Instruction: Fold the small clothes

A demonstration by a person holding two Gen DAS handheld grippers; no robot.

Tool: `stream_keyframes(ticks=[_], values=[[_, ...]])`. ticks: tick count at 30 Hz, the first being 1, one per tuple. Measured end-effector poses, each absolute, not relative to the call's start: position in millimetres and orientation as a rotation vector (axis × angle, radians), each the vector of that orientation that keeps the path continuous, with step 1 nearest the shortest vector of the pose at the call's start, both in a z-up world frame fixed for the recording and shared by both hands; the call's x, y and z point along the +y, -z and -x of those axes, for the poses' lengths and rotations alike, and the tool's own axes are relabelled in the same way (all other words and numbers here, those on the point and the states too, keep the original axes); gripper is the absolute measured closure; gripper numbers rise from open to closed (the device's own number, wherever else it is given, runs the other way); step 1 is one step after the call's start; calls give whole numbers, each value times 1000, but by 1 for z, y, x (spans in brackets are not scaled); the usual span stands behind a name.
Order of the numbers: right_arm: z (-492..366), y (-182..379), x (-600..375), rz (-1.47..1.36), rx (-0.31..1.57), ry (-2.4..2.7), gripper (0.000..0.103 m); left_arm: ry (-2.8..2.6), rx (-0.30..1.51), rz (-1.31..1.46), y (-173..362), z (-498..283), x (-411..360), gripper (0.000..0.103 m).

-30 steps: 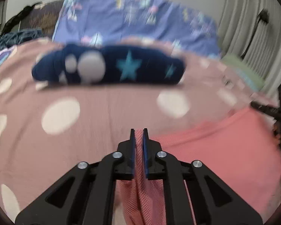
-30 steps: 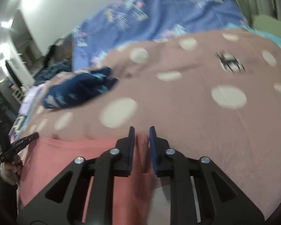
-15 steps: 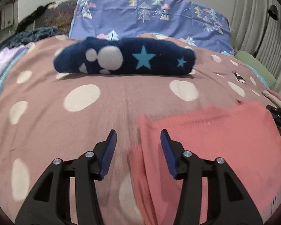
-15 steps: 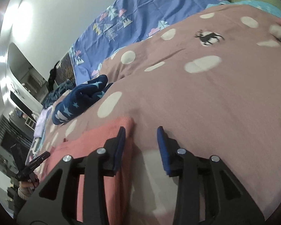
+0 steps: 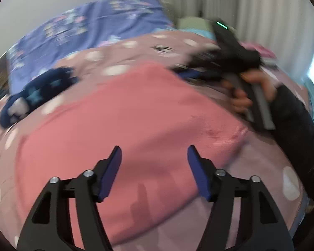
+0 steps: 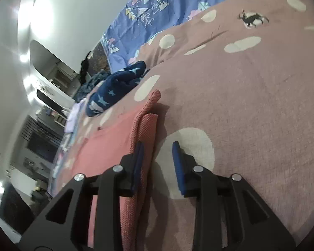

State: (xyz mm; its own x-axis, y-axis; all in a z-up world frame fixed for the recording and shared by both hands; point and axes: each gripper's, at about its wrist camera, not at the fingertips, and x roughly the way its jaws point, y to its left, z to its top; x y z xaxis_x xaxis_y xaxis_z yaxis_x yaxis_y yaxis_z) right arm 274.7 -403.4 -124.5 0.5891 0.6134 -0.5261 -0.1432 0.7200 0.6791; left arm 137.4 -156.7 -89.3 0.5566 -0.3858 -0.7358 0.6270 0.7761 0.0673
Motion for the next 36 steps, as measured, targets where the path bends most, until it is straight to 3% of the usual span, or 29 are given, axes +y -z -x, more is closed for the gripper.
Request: stream_keyframes(ticks=[4, 6, 8, 10, 15, 21, 23, 26, 27, 30, 32, 33, 36], values=[[-278, 125, -403, -646, 846, -503, 72, 692, 794, -445, 109, -118, -213, 28], [-279, 123, -398, -621, 849, -524, 65, 715, 790, -510, 117, -109, -234, 24], [-279, 119, -392, -597, 842, -557, 52, 716, 775, -566, 124, -102, -247, 23], [-277, 116, -387, -576, 835, -576, 48, 704, 765, -584, 126, -99, -252, 20], [-281, 116, -386, -584, 837, -578, 48, 651, 751, -605, 129, -100, -258, 20], [-283, 119, -387, -586, 846, -549, 52, 573, 722, -647, 125, -99, -261, 20], [-284, 120, -385, -572, 850, -534, 57, 565, 698, -685, 125, -92, -264, 24], [-286, 122, -385, -583, 855, -503, 66, 575, 687, -701, 123, -88, -266, 57], [-287, 123, -386, -603, 851, -501, 66, 570, 686, -700, 123, -88, -267, 60], [-290, 126, -389, -645, 839, -513, 69, 560, 688, -692, 125, -89, -267, 61], [-292, 128, -389, -656, 839, -496, 88, 561, 690, -689, 126, -90, -267, 61], [-293, 130, -391, -663, 842, -485, 91, 559, 686, -696, 127, -89, -268, 61], [-296, 134, -395, -705, 851, -494, 93, 557, 662, -736, 128, -83, -272, 59]])
